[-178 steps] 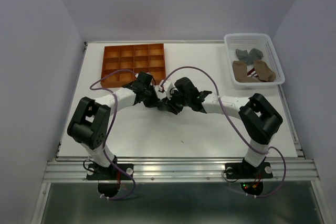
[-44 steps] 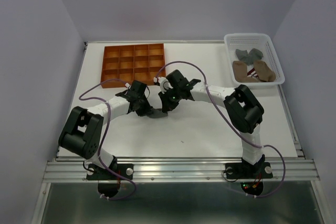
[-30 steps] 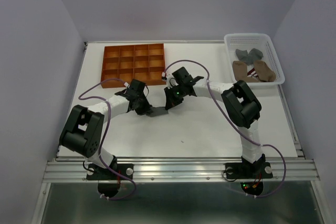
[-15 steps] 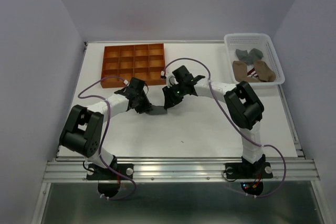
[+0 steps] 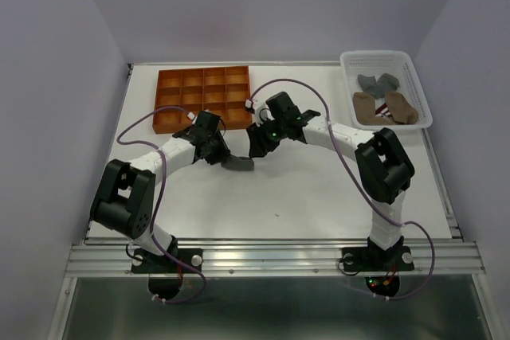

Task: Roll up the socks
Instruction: Roll the socks, then place the rolled socks into the container

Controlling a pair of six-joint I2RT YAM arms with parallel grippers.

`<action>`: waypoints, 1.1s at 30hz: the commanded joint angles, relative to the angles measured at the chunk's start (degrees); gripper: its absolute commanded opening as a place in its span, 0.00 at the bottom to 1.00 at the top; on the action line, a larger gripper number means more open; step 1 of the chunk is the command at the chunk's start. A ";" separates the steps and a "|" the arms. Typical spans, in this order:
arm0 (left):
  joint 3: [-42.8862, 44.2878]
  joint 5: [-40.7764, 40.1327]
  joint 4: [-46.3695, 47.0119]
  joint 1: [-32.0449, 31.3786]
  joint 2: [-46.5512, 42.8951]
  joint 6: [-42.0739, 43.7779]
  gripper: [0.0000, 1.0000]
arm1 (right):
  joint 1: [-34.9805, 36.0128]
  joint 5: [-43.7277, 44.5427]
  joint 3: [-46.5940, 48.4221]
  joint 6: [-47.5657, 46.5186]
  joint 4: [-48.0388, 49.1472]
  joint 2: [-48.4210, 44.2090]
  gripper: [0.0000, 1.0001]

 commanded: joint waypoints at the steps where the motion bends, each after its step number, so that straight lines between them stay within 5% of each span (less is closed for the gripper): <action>1: 3.00 -1.43 -1.00 0.22 -0.51 1.26 0.37 | 1.12 -4.15 2.08 -4.42 1.38 -1.40 0.51; 13: 4.15 -1.43 -1.70 0.22 0.20 1.00 0.37 | 5.27 3.23 6.31 -7.77 1.21 2.90 0.54; 24: 7.31 -9.60 -7.14 5.40 -7.19 2.75 0.39 | 7.54 8.66 6.75 -11.97 1.03 4.14 0.55; 33: -1.29 -9.95 -8.11 11.20 -16.84 1.61 0.40 | 14.75 17.28 4.38 -16.56 3.05 1.67 0.55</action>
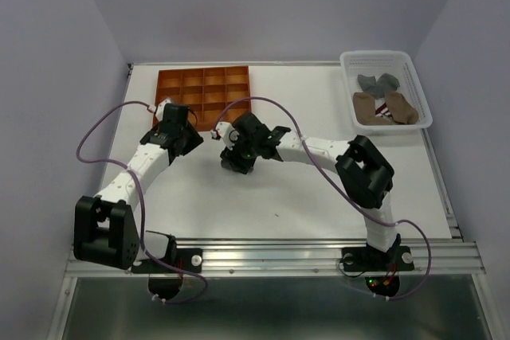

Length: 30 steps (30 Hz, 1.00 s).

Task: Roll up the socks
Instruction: Place the rolled socks into the container

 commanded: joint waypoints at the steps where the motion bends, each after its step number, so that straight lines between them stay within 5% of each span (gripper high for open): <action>1: -4.88 -1.43 -2.08 2.08 -5.82 -0.20 0.41 | 3.35 4.61 -0.26 -3.09 3.05 -2.89 0.55; 30: -7.80 0.68 -1.12 3.59 -8.11 0.59 0.42 | 5.28 20.61 3.52 -5.56 0.59 6.60 0.59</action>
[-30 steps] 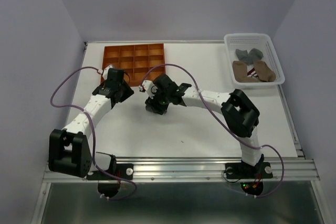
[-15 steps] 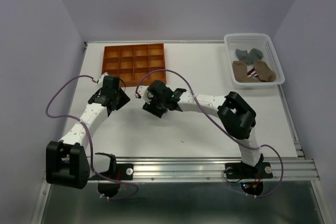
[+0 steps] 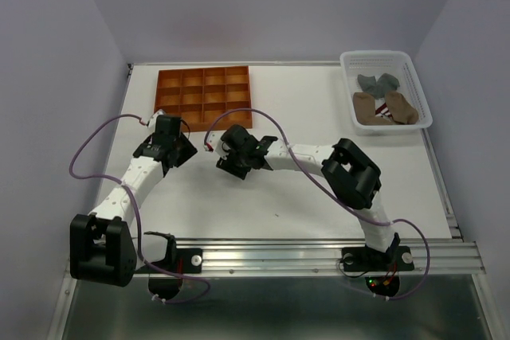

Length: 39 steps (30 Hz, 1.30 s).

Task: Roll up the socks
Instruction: Place the rolled socks into the container

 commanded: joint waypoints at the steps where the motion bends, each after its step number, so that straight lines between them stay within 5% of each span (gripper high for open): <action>1: 0.07 -0.11 1.16 0.35 -0.11 0.96 0.42 | 0.00 4.61 2.32 -1.53 0.66 2.23 0.58; 5: 0.25 0.07 1.25 0.35 0.24 1.22 0.41 | 0.00 5.67 3.55 -1.97 0.66 3.72 0.24; 11: 0.25 -0.28 1.42 0.61 0.33 1.49 0.41 | 0.00 7.43 3.03 -3.91 2.23 4.26 0.01; 19: 0.25 0.24 1.77 0.88 0.42 1.66 0.41 | -1.93 2.95 -4.26 -1.54 16.11 -5.39 0.01; 39: -0.28 2.71 3.62 1.41 1.47 1.75 0.40 | -6.60 4.17 -1.20 -0.13 18.06 -10.25 0.01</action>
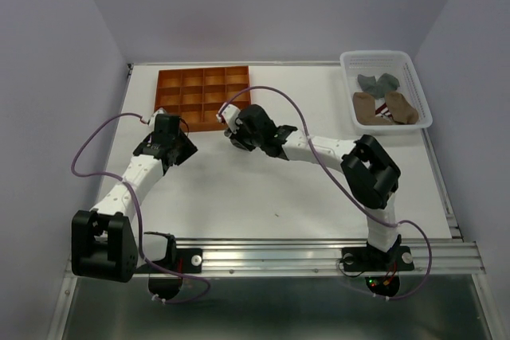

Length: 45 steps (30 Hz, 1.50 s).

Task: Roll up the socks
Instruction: Place the rolled socks into the container

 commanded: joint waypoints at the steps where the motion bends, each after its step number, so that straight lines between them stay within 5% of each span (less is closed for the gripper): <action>1: -0.28 0.30 1.39 0.38 0.49 0.83 0.40 | -1.20 1.95 4.42 -1.26 3.42 -3.19 0.01; 12: 0.42 1.62 2.18 0.91 0.93 0.74 0.40 | -4.28 8.89 15.75 -11.02 3.33 1.29 0.01; 24: 1.48 3.03 2.53 2.14 2.95 1.27 0.40 | -6.47 12.24 31.93 -22.71 10.62 17.28 0.01; 45: 0.87 5.22 3.41 3.54 4.36 1.71 0.39 | -7.00 -1.21 22.71 -18.33 10.37 19.14 0.01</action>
